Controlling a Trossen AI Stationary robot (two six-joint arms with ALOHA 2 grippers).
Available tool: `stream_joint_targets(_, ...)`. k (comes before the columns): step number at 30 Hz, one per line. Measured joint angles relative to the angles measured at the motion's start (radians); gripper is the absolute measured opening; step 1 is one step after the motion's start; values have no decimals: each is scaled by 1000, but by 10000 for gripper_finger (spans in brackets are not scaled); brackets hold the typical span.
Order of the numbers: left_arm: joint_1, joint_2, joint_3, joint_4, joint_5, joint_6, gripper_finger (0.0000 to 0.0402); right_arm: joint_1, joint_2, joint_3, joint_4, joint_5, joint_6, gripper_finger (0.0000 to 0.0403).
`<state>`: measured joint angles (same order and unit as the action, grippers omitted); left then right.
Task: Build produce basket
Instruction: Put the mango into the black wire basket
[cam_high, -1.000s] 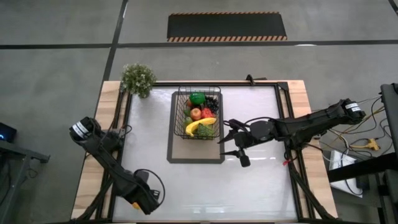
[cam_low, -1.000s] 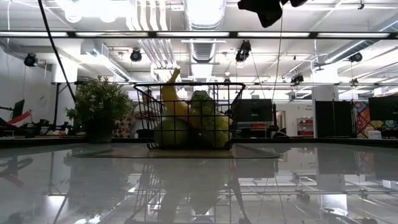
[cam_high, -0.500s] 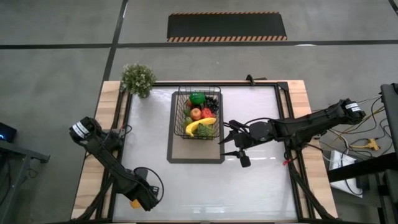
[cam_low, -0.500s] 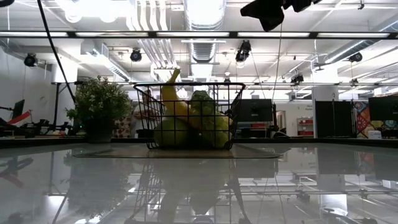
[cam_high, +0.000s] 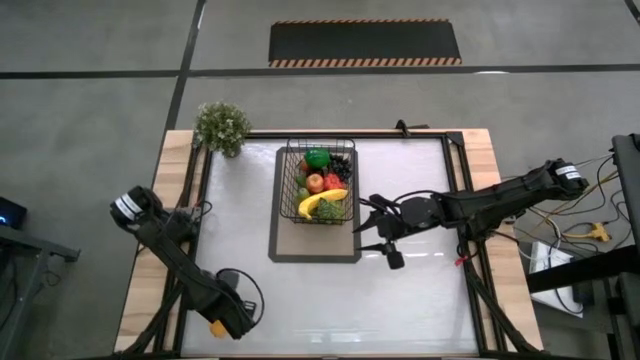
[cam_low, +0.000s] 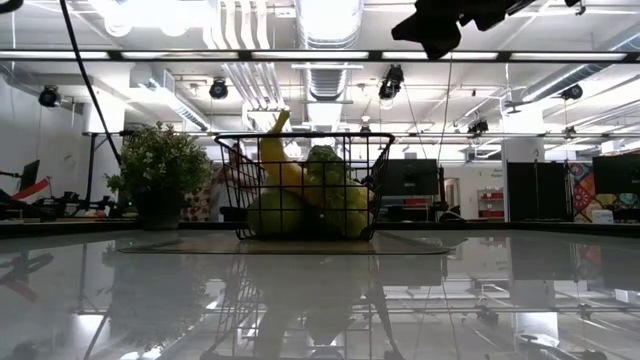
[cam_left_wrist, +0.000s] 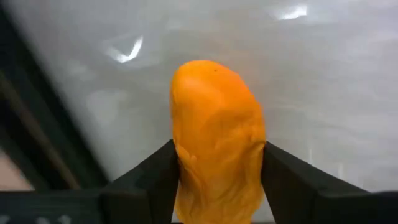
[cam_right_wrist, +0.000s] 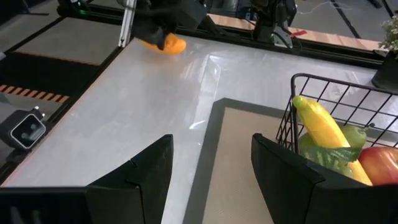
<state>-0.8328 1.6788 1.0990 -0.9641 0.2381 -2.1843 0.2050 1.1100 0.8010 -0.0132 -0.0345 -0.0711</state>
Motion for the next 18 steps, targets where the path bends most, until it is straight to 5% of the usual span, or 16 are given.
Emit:
stream_joint_targets(5, 35, -47, 106, 7, -288, 227, 175, 0, -35, -17, -20, 0, -16, 203)
stream_joint_targets(11, 127, -109, 280, 40, -801, 798, 174, 0, -105, -71, -1, 0, -52, 203)
stream_joint_targets(18, 355, -193, 314, 256, -893, 1565, 174, 0, -185, -176, 91, -2, -62, 203)
